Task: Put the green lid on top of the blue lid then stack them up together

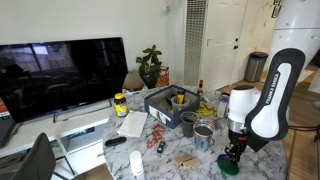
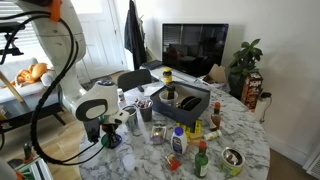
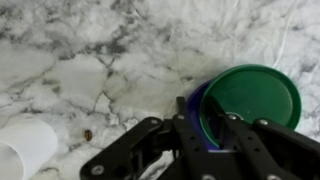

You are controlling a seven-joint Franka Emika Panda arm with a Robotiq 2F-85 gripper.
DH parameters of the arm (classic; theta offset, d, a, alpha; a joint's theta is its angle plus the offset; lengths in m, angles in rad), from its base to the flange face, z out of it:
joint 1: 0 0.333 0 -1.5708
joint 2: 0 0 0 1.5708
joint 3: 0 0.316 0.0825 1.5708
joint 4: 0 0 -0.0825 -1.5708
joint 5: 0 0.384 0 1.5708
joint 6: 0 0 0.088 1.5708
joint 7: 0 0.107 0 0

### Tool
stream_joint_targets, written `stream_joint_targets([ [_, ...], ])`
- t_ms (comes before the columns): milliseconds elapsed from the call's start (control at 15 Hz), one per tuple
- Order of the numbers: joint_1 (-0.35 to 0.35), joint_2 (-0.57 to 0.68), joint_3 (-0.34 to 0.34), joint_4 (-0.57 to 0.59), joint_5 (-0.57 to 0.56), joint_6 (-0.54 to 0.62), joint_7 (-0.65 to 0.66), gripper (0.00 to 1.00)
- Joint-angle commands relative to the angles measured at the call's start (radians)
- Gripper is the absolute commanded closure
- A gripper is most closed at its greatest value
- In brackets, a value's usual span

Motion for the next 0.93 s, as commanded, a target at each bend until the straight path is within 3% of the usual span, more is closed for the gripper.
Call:
stream_joint_targets([
  [0,0.004,0.01,-0.011,-0.004,0.014,0.023,-0.009,0.73],
  [467,0.002,0.018,-0.015,0.002,0.013,0.023,-0.01,0.76],
  [800,0.0,0.018,-0.017,0.001,0.014,0.024,-0.011,0.92],
  [867,-0.001,0.018,-0.017,0.001,0.014,0.025,-0.01,0.88],
])
